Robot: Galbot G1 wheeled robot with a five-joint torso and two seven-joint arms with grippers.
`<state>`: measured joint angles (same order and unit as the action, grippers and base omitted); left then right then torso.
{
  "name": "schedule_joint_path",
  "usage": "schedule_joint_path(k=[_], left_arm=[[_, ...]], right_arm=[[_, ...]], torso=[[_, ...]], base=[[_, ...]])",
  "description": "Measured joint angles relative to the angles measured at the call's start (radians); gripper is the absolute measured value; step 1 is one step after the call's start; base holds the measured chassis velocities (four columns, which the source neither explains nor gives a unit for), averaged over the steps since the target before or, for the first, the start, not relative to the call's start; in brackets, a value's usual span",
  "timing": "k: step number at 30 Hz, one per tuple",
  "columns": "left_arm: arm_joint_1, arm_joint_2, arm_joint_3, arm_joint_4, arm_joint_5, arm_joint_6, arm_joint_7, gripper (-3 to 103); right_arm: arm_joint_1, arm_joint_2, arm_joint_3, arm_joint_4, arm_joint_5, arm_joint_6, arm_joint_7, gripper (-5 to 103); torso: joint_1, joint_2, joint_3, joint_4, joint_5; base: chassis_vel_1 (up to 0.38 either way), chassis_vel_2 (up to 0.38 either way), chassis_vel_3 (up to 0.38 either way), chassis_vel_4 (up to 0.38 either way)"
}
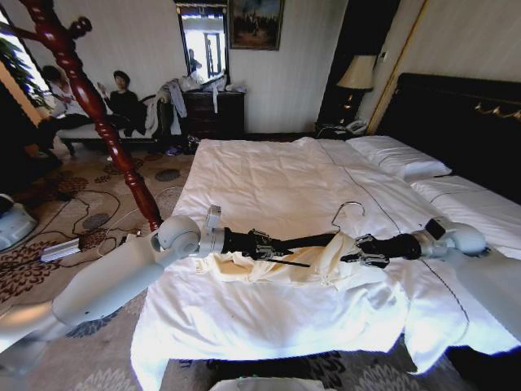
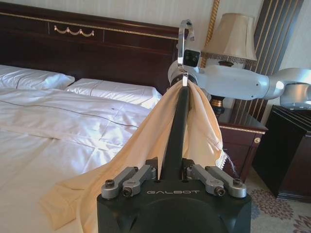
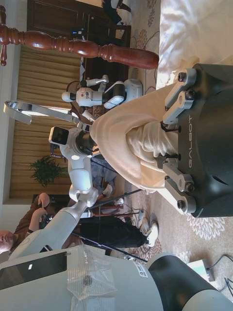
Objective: Pick up the clothes from the bed and hang them on the clothes hanger.
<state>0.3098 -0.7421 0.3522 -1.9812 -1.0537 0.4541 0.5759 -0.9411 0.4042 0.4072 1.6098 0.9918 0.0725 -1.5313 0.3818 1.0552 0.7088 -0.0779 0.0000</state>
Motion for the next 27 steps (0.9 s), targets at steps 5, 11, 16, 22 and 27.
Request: schedule_joint_path(k=[5,11,16,22,27], left_arm=[[0.008,0.003,-0.008,-0.004,0.000,-0.014,0.000,15],[0.012,0.005,-0.020,-0.003,0.000,-0.030,-0.039,41],[0.018,0.007,-0.032,0.001,0.003,-0.037,-0.056,57],[0.038,0.008,-0.074,-0.001,0.005,-0.044,-0.067,74],[0.087,-0.018,-0.233,0.020,-0.039,-0.070,-0.140,94]], right_arm=[[0.003,0.000,-0.002,-0.001,-0.001,0.000,0.000,18],[0.001,0.002,-0.006,-0.011,-0.017,0.003,-0.006,18],[-0.003,0.004,-0.006,-0.018,-0.033,0.009,-0.011,18],[-0.003,0.007,-0.005,-0.030,-0.045,0.017,-0.020,15],[-0.003,0.004,0.005,-0.025,-0.047,0.022,-0.017,15]], torso=[[0.000,0.000,0.000,0.0000,-0.0001],[0.000,0.000,0.000,0.0000,-0.0001],[0.000,0.000,0.000,0.0000,0.0000],[0.000,0.000,0.000,-0.0001,0.0000],[0.000,0.000,0.000,0.0000,0.0001]], base=[[0.000,0.000,0.000,0.000],[0.000,0.000,0.000,0.000],[0.000,0.000,0.000,0.000],[0.000,0.000,0.000,0.000],[0.000,0.000,0.000,0.000]])
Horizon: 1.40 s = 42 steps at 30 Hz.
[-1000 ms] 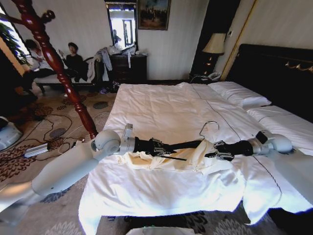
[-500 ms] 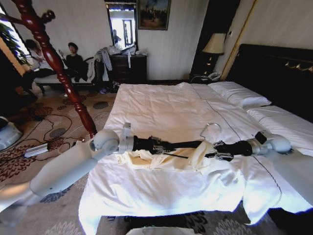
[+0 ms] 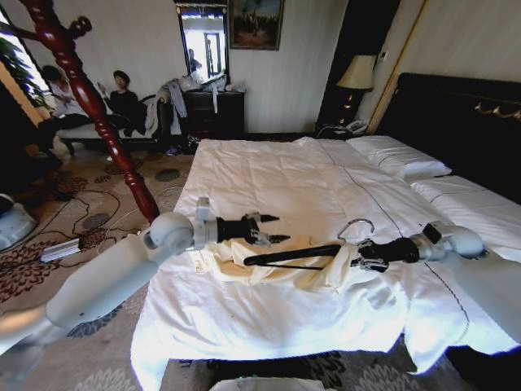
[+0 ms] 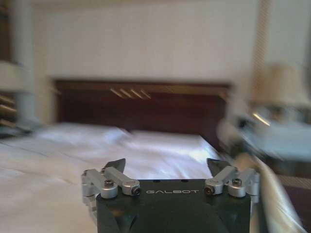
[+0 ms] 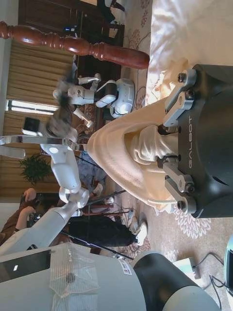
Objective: Pick up the clothes from the bed and hang them on the clothes hanger.
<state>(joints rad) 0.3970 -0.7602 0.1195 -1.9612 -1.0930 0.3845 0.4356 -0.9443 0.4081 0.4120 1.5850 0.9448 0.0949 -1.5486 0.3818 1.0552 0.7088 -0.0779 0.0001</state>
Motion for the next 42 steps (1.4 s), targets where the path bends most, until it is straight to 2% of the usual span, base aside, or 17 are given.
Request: schedule_joint_path(k=[1,2,3,4,7,8,9,11,13,16,17,20,21,24,28,33,42], left_arm=[[0.011,-0.013,-0.033,0.018,-0.017,-0.008,-0.046,94],[0.028,-0.041,-0.084,0.065,-0.043,-0.013,-0.170,100],[0.040,-0.055,-0.105,0.099,-0.051,-0.011,-0.261,100],[0.040,-0.055,-0.105,0.099,-0.051,-0.011,-0.261,100],[0.114,-0.061,-0.121,0.171,-0.016,0.036,-0.488,100],[0.114,-0.061,-0.121,0.171,-0.016,0.036,-0.488,100],[0.177,-0.051,-0.123,0.173,0.034,0.046,-0.534,101],[0.293,-0.039,-0.127,0.142,0.127,0.018,-0.565,100],[0.349,-0.041,-0.134,0.123,0.167,-0.009,-0.567,100],[0.521,-0.049,-0.173,0.044,0.296,-0.108,-0.491,99],[0.521,-0.049,-0.173,0.044,0.296,-0.108,-0.491,99],[0.620,-0.028,-0.177,-0.003,0.446,-0.203,-0.405,100],[0.620,-0.028,-0.177,-0.003,0.446,-0.203,-0.405,100],[0.685,-0.013,-0.157,-0.023,0.570,-0.267,-0.357,100],[0.718,-0.020,-0.129,-0.048,0.598,-0.292,-0.335,98],[0.755,-0.018,-0.096,-0.051,0.683,-0.316,-0.322,98],[0.838,0.082,-0.111,-0.079,0.819,-0.333,-0.312,98]], right_arm=[[0.000,-0.002,0.002,0.005,0.000,0.001,0.001,15],[0.000,-0.007,0.005,0.018,0.000,0.002,0.002,15],[0.000,-0.010,0.008,0.029,0.000,0.002,0.003,15],[0.000,-0.010,0.008,0.029,0.000,0.002,0.003,15],[0.006,-0.022,0.013,0.066,0.000,0.004,0.005,15],[0.006,-0.022,0.013,0.066,0.000,0.004,0.005,15],[0.010,-0.027,0.018,0.076,0.001,0.004,0.006,15],[0.016,-0.034,0.024,0.084,0.007,0.005,0.007,15],[0.019,-0.037,0.027,0.086,0.009,0.006,0.007,15],[0.030,-0.040,0.031,0.082,0.012,0.009,0.008,15],[0.030,-0.040,0.031,0.082,0.012,0.009,0.008,15],[0.040,-0.040,0.032,0.067,0.015,0.010,0.008,15],[0.040,-0.040,0.032,0.067,0.015,0.010,0.008,15],[0.052,-0.039,0.032,0.054,0.021,0.010,0.009,15],[0.053,-0.041,0.036,0.056,0.030,0.010,0.009,15],[0.050,-0.045,0.043,0.058,0.032,0.010,0.009,15],[0.053,-0.043,0.049,0.054,0.041,0.007,0.010,15]], torso=[[0.000,0.000,0.000,0.0002,-0.0001],[0.000,0.000,0.000,0.0000,-0.0003],[0.000,0.000,0.000,-0.0003,-0.0002],[0.000,0.000,0.000,-0.0003,-0.0002],[0.000,0.000,0.000,-0.0003,-0.0002],[0.000,0.000,0.000,-0.0003,-0.0002],[0.000,0.000,0.000,0.0000,-0.0006],[0.000,0.000,0.000,0.0007,-0.0005],[0.000,0.000,0.000,0.0005,-0.0006],[0.000,0.000,0.000,-0.0001,-0.0004],[0.000,0.000,0.000,-0.0001,-0.0004],[0.000,0.000,0.000,0.0000,-0.0001],[0.000,0.000,0.000,0.0000,-0.0001],[0.000,0.000,0.000,0.0000,0.0000],[0.000,0.000,0.000,-0.0002,-0.0001],[0.000,0.000,0.000,-0.0002,-0.0001],[0.000,0.000,0.000,0.0000,-0.0001]], base=[[0.000,0.000,0.000,0.000],[0.000,0.000,0.000,0.000],[0.000,0.000,0.000,0.000],[0.000,0.000,0.000,0.000],[0.000,0.000,0.000,0.000],[0.000,0.000,0.000,0.000],[0.000,0.000,0.000,0.000],[0.000,0.000,0.000,0.000],[0.000,0.000,0.000,0.000],[0.000,0.000,0.000,0.000],[0.000,0.000,0.000,0.000],[0.000,0.000,0.000,0.000],[0.000,0.000,0.000,0.000],[0.000,0.000,0.000,0.000],[0.000,0.000,0.000,0.000],[0.000,0.000,0.000,0.000],[0.000,0.000,0.000,0.000]])
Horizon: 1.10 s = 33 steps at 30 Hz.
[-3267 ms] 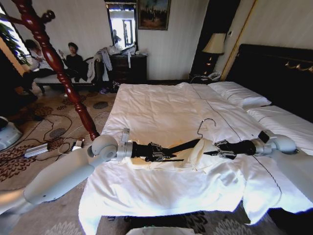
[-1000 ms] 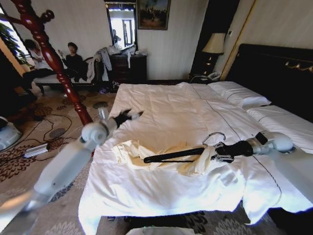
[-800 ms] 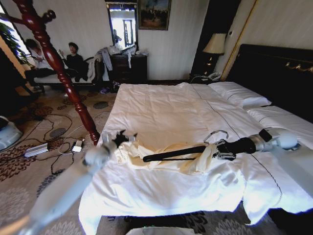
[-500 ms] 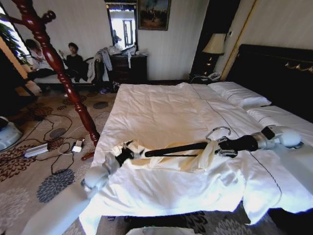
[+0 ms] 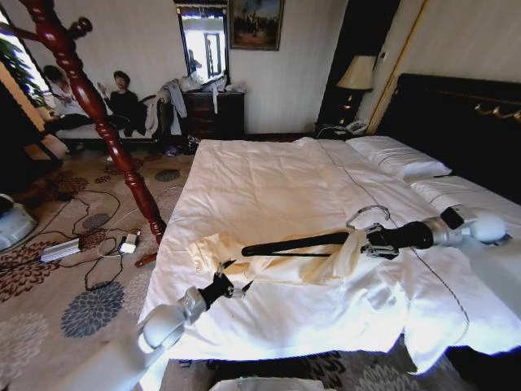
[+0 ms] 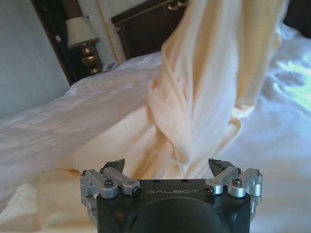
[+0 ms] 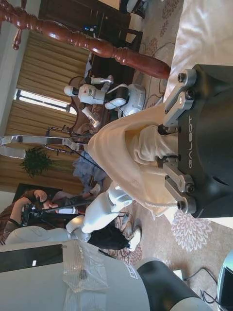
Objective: Pick up the clothes from the bed and hang them on the clothes hanger.
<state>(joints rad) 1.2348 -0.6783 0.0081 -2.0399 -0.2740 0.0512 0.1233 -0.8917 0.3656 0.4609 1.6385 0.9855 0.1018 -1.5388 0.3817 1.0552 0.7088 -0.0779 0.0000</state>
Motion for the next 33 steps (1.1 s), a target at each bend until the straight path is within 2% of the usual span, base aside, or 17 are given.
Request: schedule_joint_path(k=[5,11,14,17,18,19,20,23,25,27,28,30,32,33], left_arm=[[0.016,-0.010,0.016,-0.005,0.029,-0.005,0.003,98],[0.003,-0.083,0.045,0.024,0.075,-0.017,-0.016,96],[-0.010,-0.108,0.058,0.040,0.087,-0.046,-0.019,91],[-0.014,-0.116,0.070,0.048,0.116,-0.101,-0.006,76],[-0.012,-0.114,0.072,0.047,0.120,-0.111,-0.002,76],[-0.008,-0.109,0.072,0.044,0.122,-0.119,0.001,70],[-0.008,-0.109,0.072,0.044,0.122,-0.119,0.001,70],[-0.002,-0.102,0.067,0.046,0.126,-0.129,0.002,54],[-0.001,-0.102,0.065,0.048,0.128,-0.129,0.002,54],[-0.003,-0.108,0.063,0.048,0.128,-0.127,0.002,44],[-0.004,-0.111,0.063,0.048,0.127,-0.124,0.002,50],[-0.006,-0.120,0.059,0.048,0.124,-0.114,0.002,41],[-0.007,-0.123,0.057,0.049,0.122,-0.109,0.003,41],[-0.007,-0.126,0.054,0.050,0.116,-0.102,0.005,36]], right_arm=[[0.008,0.002,0.000,-0.006,0.011,-0.004,0.000,15],[0.004,-0.011,0.000,-0.001,0.042,-0.012,0.001,15],[0.004,-0.017,0.001,0.004,0.073,-0.025,0.001,15],[0.006,-0.024,0.001,0.013,0.125,-0.048,0.001,15],[0.007,-0.025,0.001,0.013,0.129,-0.051,0.001,15],[0.007,-0.026,0.001,0.013,0.129,-0.052,0.001,15],[0.007,-0.026,0.001,0.013,0.129,-0.052,0.001,15],[0.006,-0.026,0.000,0.009,0.125,-0.052,0.001,15],[0.006,-0.025,-0.001,0.008,0.124,-0.052,0.001,15],[0.006,-0.022,-0.002,0.008,0.121,-0.052,0.001,15],[0.006,-0.021,-0.002,0.008,0.121,-0.052,0.001,15],[0.004,-0.019,-0.003,0.007,0.119,-0.051,0.001,15],[0.004,-0.019,-0.003,0.007,0.117,-0.051,0.001,15],[0.003,-0.018,-0.004,0.006,0.114,-0.050,0.001,15]], torso=[[0.000,0.000,0.000,0.0000,0.0001],[0.000,0.000,0.000,0.0000,0.0000],[0.000,0.000,0.000,-0.0002,-0.0001],[0.000,0.000,0.000,0.0000,-0.0001],[0.000,0.000,0.000,0.0000,-0.0001],[0.000,0.000,0.000,0.0000,0.0000],[0.000,0.000,0.000,0.0000,0.0000],[0.000,0.000,0.000,0.0000,0.0000],[0.000,0.000,0.000,0.0000,0.0000],[0.000,0.000,0.000,0.0000,0.0000],[0.000,0.000,0.000,0.0000,0.0000],[0.000,0.000,0.000,0.0000,0.0000],[0.000,0.000,0.000,0.0000,0.0000],[0.000,0.000,0.000,0.0000,0.0000]], base=[[0.000,0.000,0.000,0.000],[0.000,0.000,0.000,0.000],[0.000,0.000,0.000,0.000],[0.000,0.000,0.000,0.000],[0.000,0.000,0.000,0.000],[0.000,0.000,0.000,0.000],[0.000,0.000,0.000,0.000],[0.000,0.000,0.000,0.000],[0.000,0.000,0.000,0.000],[0.000,0.000,0.000,0.000],[0.000,0.000,0.000,0.000],[0.000,0.000,0.000,0.000],[0.000,0.000,0.000,0.000],[0.000,0.000,0.000,0.000]])
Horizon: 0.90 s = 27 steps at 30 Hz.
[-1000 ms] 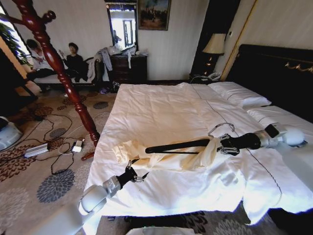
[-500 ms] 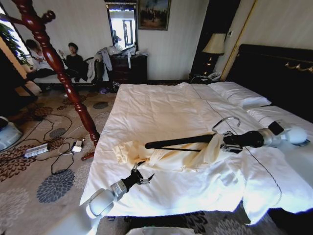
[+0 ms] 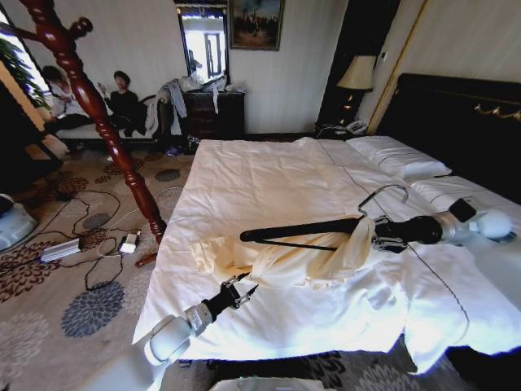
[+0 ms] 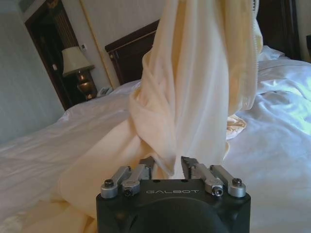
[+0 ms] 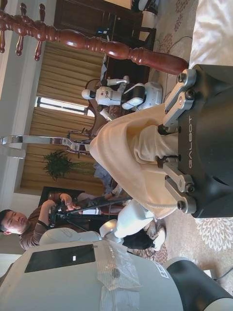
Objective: Pick up the clothes from the bed and hang them on the clothes hanger.
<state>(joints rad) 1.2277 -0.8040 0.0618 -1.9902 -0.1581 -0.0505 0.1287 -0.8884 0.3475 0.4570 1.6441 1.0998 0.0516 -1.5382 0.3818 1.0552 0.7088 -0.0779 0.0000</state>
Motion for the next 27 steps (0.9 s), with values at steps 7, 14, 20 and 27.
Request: schedule_joint_path(k=[7,14,20,27], left_arm=[[0.000,0.001,-0.014,-0.009,-0.044,0.019,0.007,14],[0.003,0.018,-0.052,-0.034,-0.091,0.036,0.012,0],[-0.002,0.016,-0.081,-0.055,-0.167,0.071,0.007,0],[-0.082,-0.042,-0.137,-0.039,-0.451,0.167,-0.052,0]], right_arm=[[0.000,0.003,-0.002,-0.010,-0.012,0.004,0.000,15],[-0.004,0.014,-0.003,-0.011,-0.023,0.008,0.000,15],[-0.005,0.021,-0.003,-0.007,-0.026,0.009,0.000,15],[-0.015,0.037,-0.002,-0.004,-0.034,0.010,0.000,15]], torso=[[0.000,0.000,0.000,0.0000,0.0000],[0.000,0.000,0.000,0.0000,0.0000],[0.000,0.000,0.000,0.0001,0.0000],[0.000,0.000,0.000,0.0000,0.0000]], base=[[0.000,0.000,0.000,0.000],[0.000,0.000,0.000,0.000],[0.000,0.000,0.000,0.000],[0.000,0.000,0.000,0.000]])
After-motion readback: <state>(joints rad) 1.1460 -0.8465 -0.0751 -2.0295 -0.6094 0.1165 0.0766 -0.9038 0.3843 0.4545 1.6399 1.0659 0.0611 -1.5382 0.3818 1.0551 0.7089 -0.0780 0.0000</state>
